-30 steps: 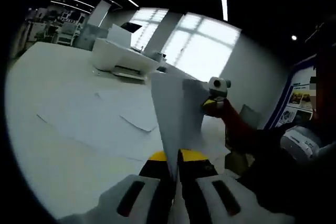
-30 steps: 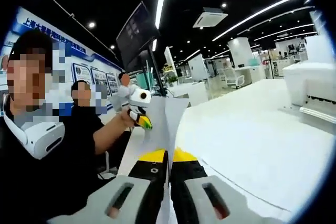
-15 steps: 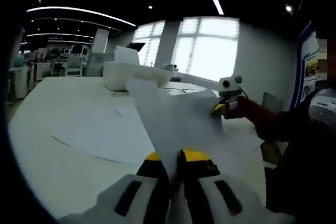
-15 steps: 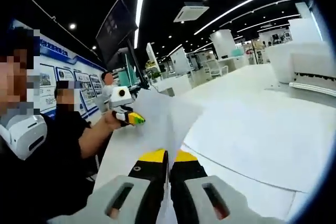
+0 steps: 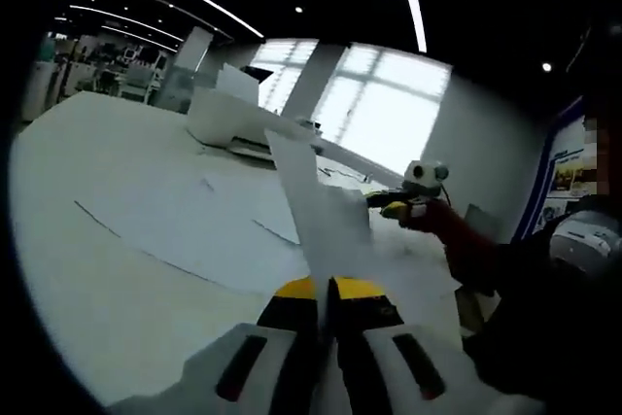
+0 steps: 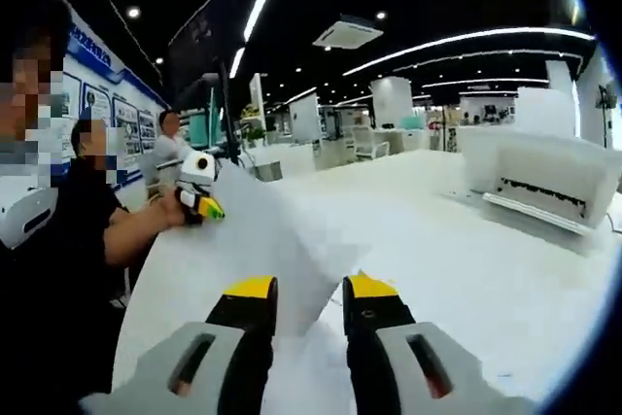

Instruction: Organize the stack of printing papers by aligning and flattening the scattered papers on the table

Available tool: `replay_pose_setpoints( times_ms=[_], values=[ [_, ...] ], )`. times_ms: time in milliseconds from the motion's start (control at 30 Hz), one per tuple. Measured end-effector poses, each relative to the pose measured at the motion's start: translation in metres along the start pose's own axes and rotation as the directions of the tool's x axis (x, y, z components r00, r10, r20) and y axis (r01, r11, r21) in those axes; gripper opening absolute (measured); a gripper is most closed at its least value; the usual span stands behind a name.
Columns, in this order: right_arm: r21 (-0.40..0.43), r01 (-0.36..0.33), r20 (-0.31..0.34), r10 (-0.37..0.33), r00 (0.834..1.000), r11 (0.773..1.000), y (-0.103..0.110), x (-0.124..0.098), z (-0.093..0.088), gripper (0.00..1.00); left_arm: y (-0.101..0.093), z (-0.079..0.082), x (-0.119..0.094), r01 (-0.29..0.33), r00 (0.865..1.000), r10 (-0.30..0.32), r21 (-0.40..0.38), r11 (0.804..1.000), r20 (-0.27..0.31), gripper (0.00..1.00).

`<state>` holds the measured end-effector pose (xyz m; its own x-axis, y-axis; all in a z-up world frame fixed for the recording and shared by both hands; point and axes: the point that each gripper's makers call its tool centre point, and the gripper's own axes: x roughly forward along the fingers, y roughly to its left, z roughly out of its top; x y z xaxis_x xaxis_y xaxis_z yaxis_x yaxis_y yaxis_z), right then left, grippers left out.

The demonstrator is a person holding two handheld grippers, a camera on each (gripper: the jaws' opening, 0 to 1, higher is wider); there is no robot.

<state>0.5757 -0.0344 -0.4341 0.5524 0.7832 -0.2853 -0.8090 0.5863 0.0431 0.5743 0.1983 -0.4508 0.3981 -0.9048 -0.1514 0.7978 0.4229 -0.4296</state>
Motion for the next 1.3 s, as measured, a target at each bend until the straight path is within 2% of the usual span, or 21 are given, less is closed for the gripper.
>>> replay_pose_setpoints(
  times_ms=[100,133,167,267,400,633,867,1100,1300],
  values=[
    [-0.093,0.088,-0.008,-0.089,0.996,0.992,-0.009,-0.024,0.002,0.29,-0.001,-0.005,0.003,-0.012,1.000,0.012,0.022,1.000,-0.020,0.07],
    [-0.102,0.097,-0.009,-0.099,0.995,0.990,-0.010,-0.027,0.002,0.30,-0.001,-0.005,0.003,-0.013,1.000,0.014,0.023,1.000,-0.022,0.07],
    [-0.138,0.133,-0.003,-0.135,0.991,0.981,-0.011,-0.040,0.003,0.32,-0.001,-0.006,0.003,-0.014,1.000,0.015,0.025,1.000,-0.024,0.07],
    [-0.162,0.179,0.009,-0.180,0.984,0.970,-0.009,-0.062,0.005,0.35,-0.001,-0.006,0.003,-0.011,1.000,0.011,0.021,1.000,-0.020,0.07],
    [-0.208,0.215,0.011,-0.217,0.976,0.954,-0.004,-0.082,0.006,0.37,0.002,-0.002,0.001,0.019,1.000,-0.020,-0.048,0.999,-0.012,0.07],
    [-0.209,0.214,0.018,-0.215,0.977,0.954,0.003,-0.094,0.007,0.38,-0.001,-0.003,0.002,0.036,0.999,-0.037,-0.072,0.997,-0.010,0.07],
    [-0.180,0.231,0.020,-0.231,0.973,0.956,0.001,-0.108,-0.006,0.38,-0.002,-0.002,0.001,0.037,0.999,-0.037,-0.060,0.998,0.003,0.07],
    [-0.119,0.291,0.002,-0.293,0.956,0.949,-0.014,-0.134,-0.029,0.39,0.001,-0.003,0.000,0.032,0.999,-0.032,-0.039,0.999,0.003,0.07],
    [-0.083,0.344,0.000,-0.345,0.938,0.935,-0.028,-0.153,-0.036,0.40,0.003,0.000,-0.002,0.037,0.999,-0.036,-0.043,0.998,0.018,0.07]
  ],
)
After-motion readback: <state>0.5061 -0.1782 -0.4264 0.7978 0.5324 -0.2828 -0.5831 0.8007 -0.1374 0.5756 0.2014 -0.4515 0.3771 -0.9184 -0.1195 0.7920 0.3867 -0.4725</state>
